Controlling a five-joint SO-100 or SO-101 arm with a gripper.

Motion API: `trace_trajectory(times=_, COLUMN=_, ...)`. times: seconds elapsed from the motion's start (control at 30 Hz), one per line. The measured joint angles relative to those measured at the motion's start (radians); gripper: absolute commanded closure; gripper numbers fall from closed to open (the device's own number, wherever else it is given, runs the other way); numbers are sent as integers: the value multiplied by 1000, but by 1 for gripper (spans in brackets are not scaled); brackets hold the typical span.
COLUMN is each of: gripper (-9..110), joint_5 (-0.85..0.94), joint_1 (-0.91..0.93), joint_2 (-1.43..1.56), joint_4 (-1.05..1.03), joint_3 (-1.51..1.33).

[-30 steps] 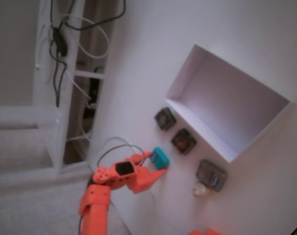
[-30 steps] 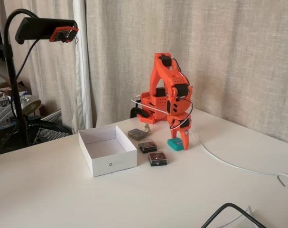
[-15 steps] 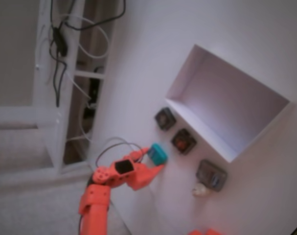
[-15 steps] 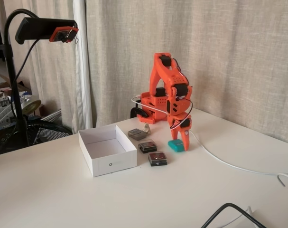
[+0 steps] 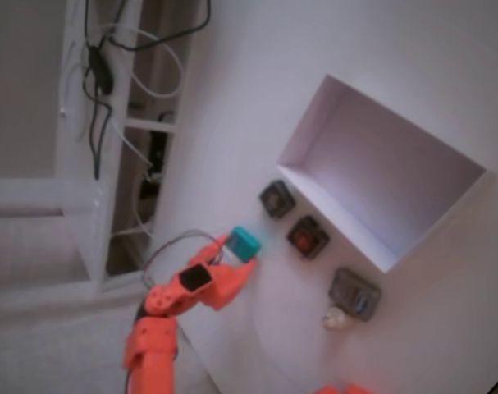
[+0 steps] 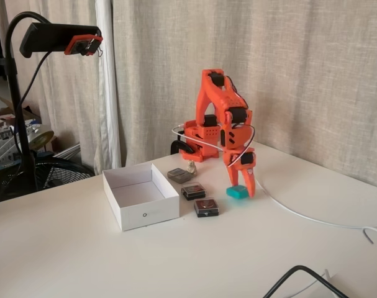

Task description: Grasp the green cube and put it in the bin.

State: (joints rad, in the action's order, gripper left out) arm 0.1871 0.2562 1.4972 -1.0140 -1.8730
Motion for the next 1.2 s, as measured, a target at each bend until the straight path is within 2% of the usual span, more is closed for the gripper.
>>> trace_trajectory(times=0.2, gripper=110, joint_5=-8, joint_1=-15, joint_2=137, joint_4=8, joint_3=0)
trace_trajectory(times=0.37, gripper=110, joint_5=-8, joint_1=86, joint_2=222, joint_4=-14, joint_3=43)
trace_trajectory(times=0.53, gripper=110, joint_5=-8, joint_1=261, joint_2=258, joint_4=51, joint_3=52)
trace_trajectory(times=0.8, gripper=110, joint_5=14, joint_1=640, joint_2=187, joint_4=229, joint_3=54)
trace_trajectory(times=0.93, gripper=109, joint_5=109, joint_1=747, joint_2=101, joint_4=276, joint_3=54)
trace_trajectory(times=0.97, gripper=102, joint_5=121, joint_1=769, joint_2=81, joint_4=284, joint_3=54)
trace_trajectory(times=1.03, gripper=77, joint_5=130, joint_1=796, joint_2=55, joint_4=293, joint_3=54)
trace_trajectory(times=1.1, gripper=70, joint_5=130, joint_1=798, joint_2=40, joint_4=287, joint_3=54)
trace_trajectory(times=1.13, gripper=61, joint_5=140, joint_1=801, joint_2=35, joint_4=273, joint_3=54)
trace_trajectory(times=1.2, gripper=51, joint_5=138, joint_1=819, joint_2=25, joint_4=252, joint_3=54)
